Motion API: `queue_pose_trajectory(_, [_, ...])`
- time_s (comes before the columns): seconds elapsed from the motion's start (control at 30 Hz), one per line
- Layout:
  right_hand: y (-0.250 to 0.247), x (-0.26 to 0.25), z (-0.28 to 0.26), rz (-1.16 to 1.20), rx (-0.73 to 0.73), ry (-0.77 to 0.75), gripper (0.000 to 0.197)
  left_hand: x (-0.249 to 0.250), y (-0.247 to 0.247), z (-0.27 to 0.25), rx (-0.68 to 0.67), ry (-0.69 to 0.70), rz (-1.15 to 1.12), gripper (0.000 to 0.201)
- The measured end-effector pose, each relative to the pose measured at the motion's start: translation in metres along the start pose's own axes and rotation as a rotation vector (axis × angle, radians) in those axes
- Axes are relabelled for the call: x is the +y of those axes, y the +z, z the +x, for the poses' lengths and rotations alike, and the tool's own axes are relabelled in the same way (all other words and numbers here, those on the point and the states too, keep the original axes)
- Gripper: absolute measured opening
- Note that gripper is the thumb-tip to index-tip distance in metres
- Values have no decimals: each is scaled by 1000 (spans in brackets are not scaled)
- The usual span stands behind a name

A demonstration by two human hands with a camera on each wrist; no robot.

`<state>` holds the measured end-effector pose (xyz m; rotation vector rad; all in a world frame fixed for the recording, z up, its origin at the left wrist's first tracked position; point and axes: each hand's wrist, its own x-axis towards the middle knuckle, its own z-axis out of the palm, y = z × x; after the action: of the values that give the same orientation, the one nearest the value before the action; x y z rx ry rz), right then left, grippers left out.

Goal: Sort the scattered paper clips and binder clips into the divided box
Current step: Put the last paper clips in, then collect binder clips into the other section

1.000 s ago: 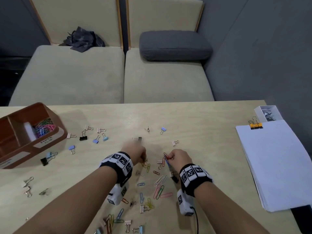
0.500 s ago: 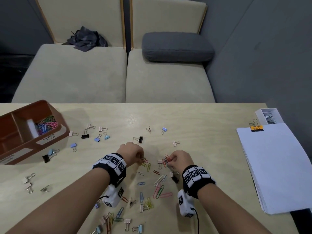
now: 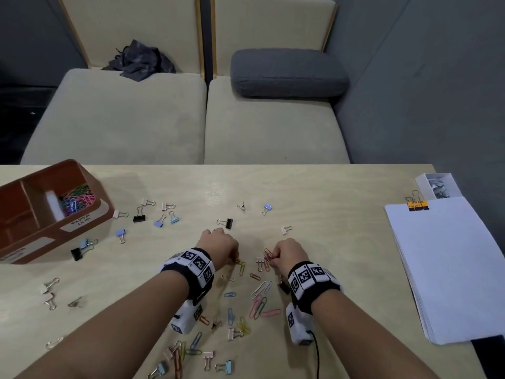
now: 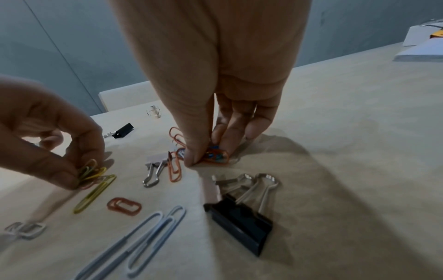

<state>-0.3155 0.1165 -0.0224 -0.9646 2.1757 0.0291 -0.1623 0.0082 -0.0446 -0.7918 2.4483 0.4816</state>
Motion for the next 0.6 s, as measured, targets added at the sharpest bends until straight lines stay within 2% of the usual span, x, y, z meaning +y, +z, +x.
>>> queue_pose_trajectory(0.17, [3, 5, 0, -71, 23, -10, 6, 3, -7, 3, -31, -1, 56, 22])
queue_pose_trajectory(0.47, [8, 8, 0, -59, 51, -38, 12, -1, 4, -1, 31, -36, -88, 16])
queue_pose_trajectory(0.6, [11, 11, 0, -45, 24, -55, 16, 0, 3, -4, -4, -44, -57, 18])
